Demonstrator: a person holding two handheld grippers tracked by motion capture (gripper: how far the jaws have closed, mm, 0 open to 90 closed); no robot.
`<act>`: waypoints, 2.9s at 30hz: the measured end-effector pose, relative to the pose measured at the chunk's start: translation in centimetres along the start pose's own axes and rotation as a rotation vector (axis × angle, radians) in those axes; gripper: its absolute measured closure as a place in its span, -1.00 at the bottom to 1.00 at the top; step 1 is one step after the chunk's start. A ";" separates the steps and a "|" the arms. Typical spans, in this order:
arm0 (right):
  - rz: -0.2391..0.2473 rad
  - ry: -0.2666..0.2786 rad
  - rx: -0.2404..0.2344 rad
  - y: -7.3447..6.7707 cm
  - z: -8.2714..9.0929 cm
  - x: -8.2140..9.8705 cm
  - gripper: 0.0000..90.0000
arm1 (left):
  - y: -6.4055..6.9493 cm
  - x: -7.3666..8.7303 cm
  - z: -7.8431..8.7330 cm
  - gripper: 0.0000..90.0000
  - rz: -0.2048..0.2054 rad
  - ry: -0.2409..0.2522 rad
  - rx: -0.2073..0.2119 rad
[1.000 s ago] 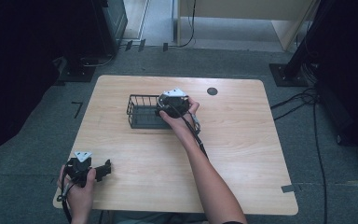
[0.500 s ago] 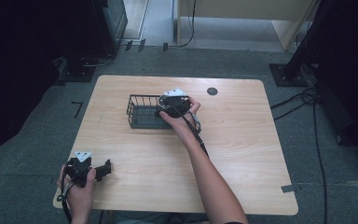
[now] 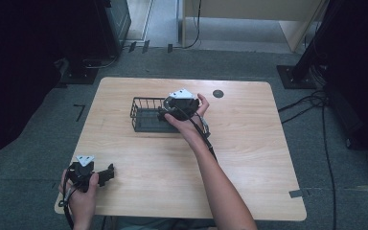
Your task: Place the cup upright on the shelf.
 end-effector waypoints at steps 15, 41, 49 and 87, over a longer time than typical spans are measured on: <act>-0.008 0.022 0.028 1.2 3.7 0.4 -1.00 | 0.0 0.0 0.0 -1.00 0.000 0.000 0.000; -0.060 0.040 0.085 5.6 10.0 5.4 -1.00 | 0.0 0.0 0.0 -1.00 -0.003 -0.001 0.000; -0.084 0.031 0.114 7.0 11.4 7.3 -1.00 | 0.0 0.0 0.0 -1.00 -0.002 0.000 0.000; -0.254 -0.064 0.323 17.2 19.2 18.3 -1.00 | 0.0 0.0 0.0 -1.00 -0.008 0.000 0.003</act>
Point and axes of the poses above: each handheld gripper's, and its own axes: z roughly backward along the jaws, x roughly out of its underside, y roughly to its right, the point moved 7 cm from there along -z, roughly forward along the jaws, and after that the axes turned 3 degrees about -x, right-handed, at the moved point
